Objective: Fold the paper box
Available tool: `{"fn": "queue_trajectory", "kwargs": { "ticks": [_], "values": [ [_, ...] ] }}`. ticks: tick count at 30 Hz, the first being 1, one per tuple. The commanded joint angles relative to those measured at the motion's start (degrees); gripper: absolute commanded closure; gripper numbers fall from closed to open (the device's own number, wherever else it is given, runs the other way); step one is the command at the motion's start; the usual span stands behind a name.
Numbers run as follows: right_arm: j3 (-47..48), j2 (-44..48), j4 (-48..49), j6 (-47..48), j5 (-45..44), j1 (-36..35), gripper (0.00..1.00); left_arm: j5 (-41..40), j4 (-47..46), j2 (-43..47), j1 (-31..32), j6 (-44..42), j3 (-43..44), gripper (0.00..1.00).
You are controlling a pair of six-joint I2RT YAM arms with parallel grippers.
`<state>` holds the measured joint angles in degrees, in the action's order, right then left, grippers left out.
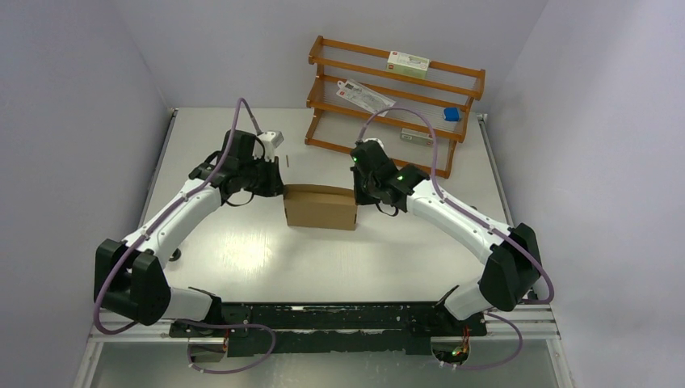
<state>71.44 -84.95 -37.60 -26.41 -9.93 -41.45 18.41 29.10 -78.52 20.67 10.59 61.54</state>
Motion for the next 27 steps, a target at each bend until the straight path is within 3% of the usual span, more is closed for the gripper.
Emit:
{"fn": "queue_trajectory", "kwargs": {
  "ticks": [1,27],
  "values": [
    [-1.68,1.00,3.59,-3.38,-1.39,-1.88,1.00,2.18,-3.91,1.17,2.55,4.62,-2.21,0.95],
    [-8.57,4.42,9.08,-3.04,-7.22,-6.92,1.00,-1.52,-9.19,5.28,6.58,10.56,-8.61,0.95]
  ]
}}
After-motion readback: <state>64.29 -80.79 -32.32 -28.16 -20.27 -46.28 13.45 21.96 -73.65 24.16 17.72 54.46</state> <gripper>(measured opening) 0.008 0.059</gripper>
